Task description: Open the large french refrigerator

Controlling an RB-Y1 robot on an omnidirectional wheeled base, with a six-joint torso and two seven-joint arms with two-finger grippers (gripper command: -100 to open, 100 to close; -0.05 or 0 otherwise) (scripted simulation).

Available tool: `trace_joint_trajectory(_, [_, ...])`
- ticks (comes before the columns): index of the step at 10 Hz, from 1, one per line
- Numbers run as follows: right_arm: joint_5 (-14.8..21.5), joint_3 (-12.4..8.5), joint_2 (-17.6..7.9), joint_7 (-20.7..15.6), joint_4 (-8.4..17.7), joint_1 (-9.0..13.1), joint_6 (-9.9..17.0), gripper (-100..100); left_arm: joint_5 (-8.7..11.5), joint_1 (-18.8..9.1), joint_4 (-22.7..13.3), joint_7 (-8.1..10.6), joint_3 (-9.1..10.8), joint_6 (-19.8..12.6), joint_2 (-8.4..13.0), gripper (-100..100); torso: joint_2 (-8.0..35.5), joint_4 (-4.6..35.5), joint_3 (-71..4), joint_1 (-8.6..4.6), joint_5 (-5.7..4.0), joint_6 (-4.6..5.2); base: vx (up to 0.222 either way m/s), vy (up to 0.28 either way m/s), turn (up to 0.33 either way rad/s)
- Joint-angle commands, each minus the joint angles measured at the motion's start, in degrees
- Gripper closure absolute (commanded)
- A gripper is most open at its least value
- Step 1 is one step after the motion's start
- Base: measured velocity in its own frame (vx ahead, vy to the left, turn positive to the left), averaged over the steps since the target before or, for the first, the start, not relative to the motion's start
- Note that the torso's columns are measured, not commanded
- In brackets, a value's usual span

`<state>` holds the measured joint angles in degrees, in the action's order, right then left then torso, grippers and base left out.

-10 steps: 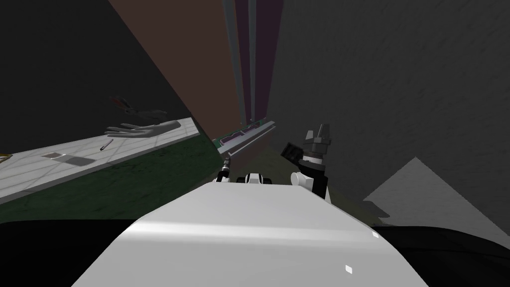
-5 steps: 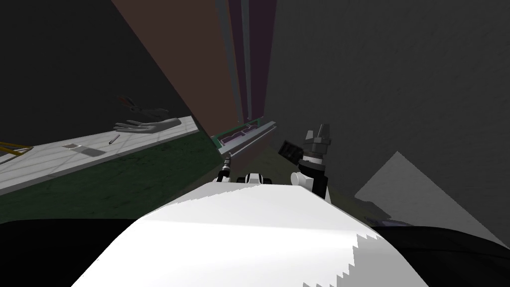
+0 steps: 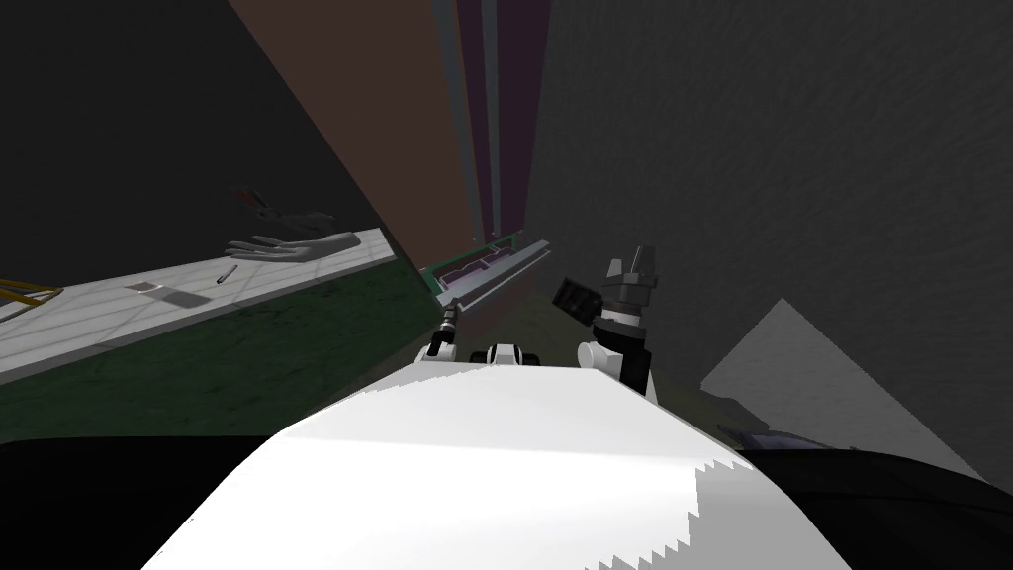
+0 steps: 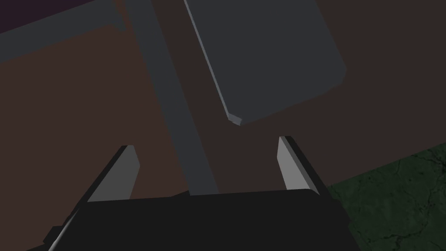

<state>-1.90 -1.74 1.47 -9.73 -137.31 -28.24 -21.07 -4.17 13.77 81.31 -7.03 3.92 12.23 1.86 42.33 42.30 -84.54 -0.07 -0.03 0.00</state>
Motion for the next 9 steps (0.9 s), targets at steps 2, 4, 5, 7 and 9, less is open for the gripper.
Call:
trace_joint_trajectory(2, [0.0,0.0,0.0,0.0,0.0,0.0,0.0,0,0.0,-1.1,4.0,0.43,0.12,-5.2,0.4,-100,0.0,0.0,0.0,0.02,0.01,0.0,-0.049,-0.01,-0.003])
trace_joint_trajectory(4, [0.0,0.0,0.0,0.0,0.0,0.0,0.0,0,0.0,-1.0,3.1,0.33,0.14,-4.2,0.3,0,-0.1,0.0,-0.1,0.09,0.03,-0.01,-0.013,-0.003,-0.001])
trace_joint_trajectory(5, [0.0,0.0,0.0,0.0,0.0,0.0,0.0,0,0.0,-1.0,3.1,0.33,0.14,-4.2,0.3,0,-0.2,-0.1,-0.1,0.1,0.04,0.0,0.0,0.0,0.0])
trace_joint_trajectory(7, [0.0,0.0,0.0,0.0,0.0,0.0,0.0,0,0.0,-1.0,3.1,0.33,0.14,-4.2,0.3,0,-0.1,0.0,-0.1,0.08,0.03,0.0,0.0,0.0,0.0])
trace_joint_trajectory(9, [0.0,0.0,0.0,0.0,0.0,0.0,0.0,0,0.0,-1.0,3.1,0.33,0.14,-4.2,0.3,0,0.0,0.0,0.0,0.07,0.02,0.0,0.0,0.0,0.0])
